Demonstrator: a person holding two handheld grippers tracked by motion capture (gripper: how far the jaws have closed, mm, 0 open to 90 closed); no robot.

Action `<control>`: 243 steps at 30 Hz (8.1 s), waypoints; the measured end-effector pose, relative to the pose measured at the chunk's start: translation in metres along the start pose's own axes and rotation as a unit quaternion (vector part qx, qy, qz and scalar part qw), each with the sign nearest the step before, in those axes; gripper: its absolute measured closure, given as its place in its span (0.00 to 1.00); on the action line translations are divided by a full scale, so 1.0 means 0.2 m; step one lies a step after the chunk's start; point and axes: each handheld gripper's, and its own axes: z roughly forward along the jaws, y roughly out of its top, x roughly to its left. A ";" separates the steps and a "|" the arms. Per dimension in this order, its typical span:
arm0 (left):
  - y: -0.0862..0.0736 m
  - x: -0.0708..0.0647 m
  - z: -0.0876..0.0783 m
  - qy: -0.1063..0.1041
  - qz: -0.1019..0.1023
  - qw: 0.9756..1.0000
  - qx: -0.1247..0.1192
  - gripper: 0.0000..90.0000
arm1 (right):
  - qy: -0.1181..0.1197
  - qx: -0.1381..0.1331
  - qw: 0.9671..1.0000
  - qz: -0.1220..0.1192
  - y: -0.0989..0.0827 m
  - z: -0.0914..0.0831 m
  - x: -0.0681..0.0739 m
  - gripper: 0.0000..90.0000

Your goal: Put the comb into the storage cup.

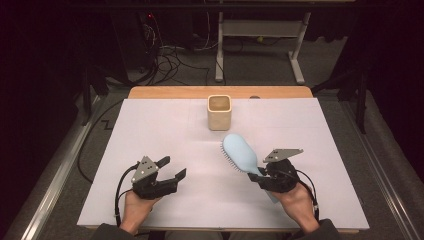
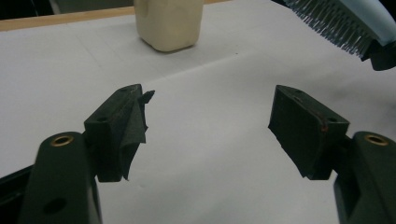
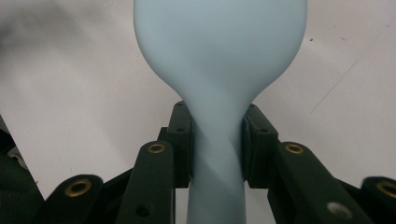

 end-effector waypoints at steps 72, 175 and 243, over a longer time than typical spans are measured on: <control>0.24 -0.31 0.40 -0.137 0.009 0.989 0.054 0.20 | 0.004 -0.015 1.000 -0.026 0.03 0.02 0.05 0.78; 0.44 -0.33 0.36 -0.198 -0.072 0.976 0.059 0.59 | 0.021 -0.051 0.998 -0.044 0.05 0.09 0.13 0.62; 0.64 -0.09 0.20 -0.103 -0.062 0.992 0.025 0.59 | -0.058 -0.169 0.983 0.044 -0.44 -0.23 -0.21 0.36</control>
